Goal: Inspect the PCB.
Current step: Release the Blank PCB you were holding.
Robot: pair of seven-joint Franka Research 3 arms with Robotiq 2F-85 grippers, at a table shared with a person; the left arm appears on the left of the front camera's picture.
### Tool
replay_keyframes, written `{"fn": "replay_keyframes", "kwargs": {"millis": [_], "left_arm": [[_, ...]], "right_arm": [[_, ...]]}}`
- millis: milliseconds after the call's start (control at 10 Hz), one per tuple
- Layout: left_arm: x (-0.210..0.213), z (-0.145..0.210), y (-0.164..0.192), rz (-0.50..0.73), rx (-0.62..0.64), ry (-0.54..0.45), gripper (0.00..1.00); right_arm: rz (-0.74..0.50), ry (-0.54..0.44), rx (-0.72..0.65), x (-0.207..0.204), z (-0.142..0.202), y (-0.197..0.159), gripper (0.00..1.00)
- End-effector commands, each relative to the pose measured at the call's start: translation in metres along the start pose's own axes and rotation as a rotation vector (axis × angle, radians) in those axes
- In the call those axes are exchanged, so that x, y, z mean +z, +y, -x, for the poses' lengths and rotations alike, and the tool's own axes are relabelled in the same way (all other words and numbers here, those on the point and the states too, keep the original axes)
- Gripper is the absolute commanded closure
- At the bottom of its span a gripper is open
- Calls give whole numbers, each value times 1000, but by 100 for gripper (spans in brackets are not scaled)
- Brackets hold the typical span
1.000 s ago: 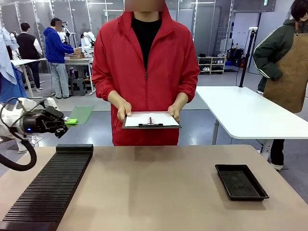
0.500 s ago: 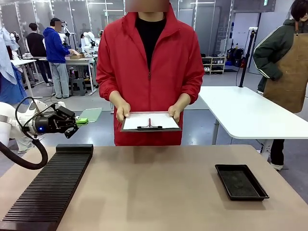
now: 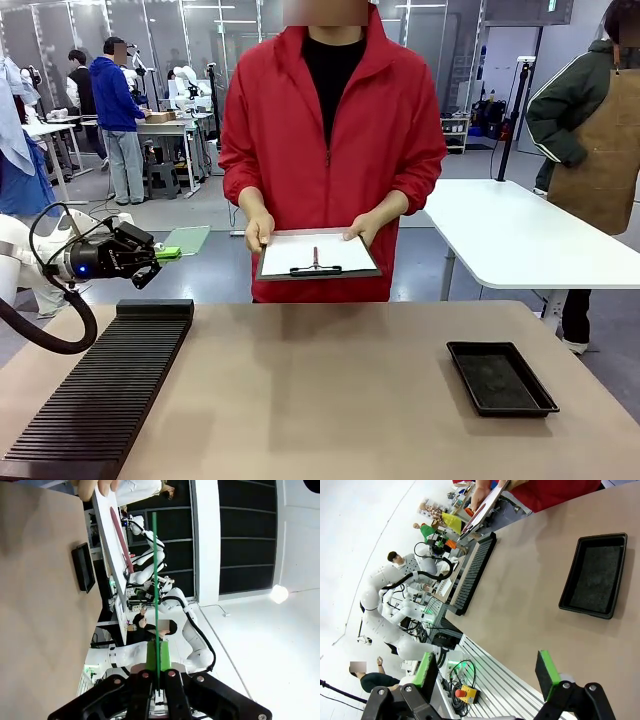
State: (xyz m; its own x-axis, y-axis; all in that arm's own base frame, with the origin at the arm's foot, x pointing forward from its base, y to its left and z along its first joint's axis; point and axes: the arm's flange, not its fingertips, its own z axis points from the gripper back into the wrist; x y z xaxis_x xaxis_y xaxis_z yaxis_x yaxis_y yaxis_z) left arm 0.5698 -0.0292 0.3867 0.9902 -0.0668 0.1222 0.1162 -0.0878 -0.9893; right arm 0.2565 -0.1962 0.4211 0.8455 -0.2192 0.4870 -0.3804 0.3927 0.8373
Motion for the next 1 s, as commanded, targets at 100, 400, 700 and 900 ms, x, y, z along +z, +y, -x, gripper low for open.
{"fn": "replay_keyframes", "kwargs": {"millis": [100, 400, 700, 900], "left_arm": [[-1, 2, 0, 8, 0, 4, 97], [-1, 2, 0, 8, 0, 4, 97], [-1, 2, 0, 8, 0, 4, 97], [-1, 2, 0, 8, 0, 4, 97]], "right_arm": [[-10, -9, 21, 2, -2, 0, 0], [-10, -9, 21, 2, -2, 0, 0], [-10, -9, 21, 2, -2, 0, 0], [-10, -9, 21, 2, -2, 0, 0]]}}
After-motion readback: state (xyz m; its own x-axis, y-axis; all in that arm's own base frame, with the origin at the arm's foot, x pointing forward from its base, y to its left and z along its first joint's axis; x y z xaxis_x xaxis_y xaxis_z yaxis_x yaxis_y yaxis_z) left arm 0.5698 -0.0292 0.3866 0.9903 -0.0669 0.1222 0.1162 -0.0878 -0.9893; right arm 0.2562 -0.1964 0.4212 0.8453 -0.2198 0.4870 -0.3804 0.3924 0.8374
